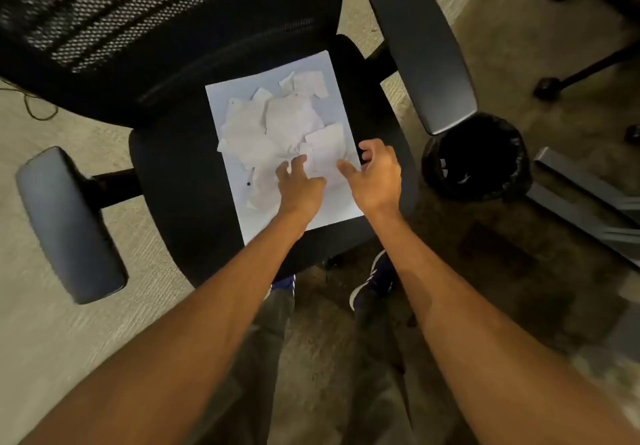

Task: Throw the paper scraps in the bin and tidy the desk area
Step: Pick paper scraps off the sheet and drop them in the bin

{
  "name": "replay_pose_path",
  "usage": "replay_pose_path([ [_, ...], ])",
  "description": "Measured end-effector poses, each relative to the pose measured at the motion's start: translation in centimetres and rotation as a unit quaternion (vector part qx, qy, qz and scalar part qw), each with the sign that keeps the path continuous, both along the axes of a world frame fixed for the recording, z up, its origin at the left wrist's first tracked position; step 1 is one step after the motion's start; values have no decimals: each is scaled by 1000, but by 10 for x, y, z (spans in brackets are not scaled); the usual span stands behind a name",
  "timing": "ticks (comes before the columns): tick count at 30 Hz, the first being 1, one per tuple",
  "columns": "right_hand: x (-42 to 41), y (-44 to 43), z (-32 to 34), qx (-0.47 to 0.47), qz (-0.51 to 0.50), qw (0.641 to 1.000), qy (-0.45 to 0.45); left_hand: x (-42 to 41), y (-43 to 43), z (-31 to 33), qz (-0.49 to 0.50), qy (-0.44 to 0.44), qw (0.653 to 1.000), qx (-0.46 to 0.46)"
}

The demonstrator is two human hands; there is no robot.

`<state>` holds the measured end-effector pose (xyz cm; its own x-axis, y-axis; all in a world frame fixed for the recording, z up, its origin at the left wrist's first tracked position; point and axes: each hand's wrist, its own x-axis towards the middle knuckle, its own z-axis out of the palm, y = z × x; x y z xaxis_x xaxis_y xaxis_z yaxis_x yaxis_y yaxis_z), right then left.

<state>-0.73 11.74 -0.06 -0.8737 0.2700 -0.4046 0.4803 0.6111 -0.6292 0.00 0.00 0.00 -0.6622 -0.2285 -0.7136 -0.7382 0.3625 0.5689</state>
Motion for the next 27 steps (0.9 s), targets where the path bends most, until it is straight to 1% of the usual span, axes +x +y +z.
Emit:
replay_pose_path([
  [2,-6,-2,-12,-4,-8,1000,-2,-4,3,-11,3,9,1000,-14],
  [6,-10,-16,-32,11,22,1000,11,-8,7,-26,14,28,999,-30],
  [8,-12,-21,-36,1,26,1000,14,-10,8,-26,25,47,998,-21],
  [15,-15,-26,-43,-89,-29,995,-32,-5,5,-28,80,75,994,13],
  [19,-13,-21,-42,-147,-56,987,-35,-1,4,-25,101,100,990,19],
  [24,-5,-8,-32,-263,-113,958,-32,3,7,-12,102,130,986,1],
  [27,2,3,-23,-309,-149,939,-29,5,12,-3,89,135,987,-3],
])
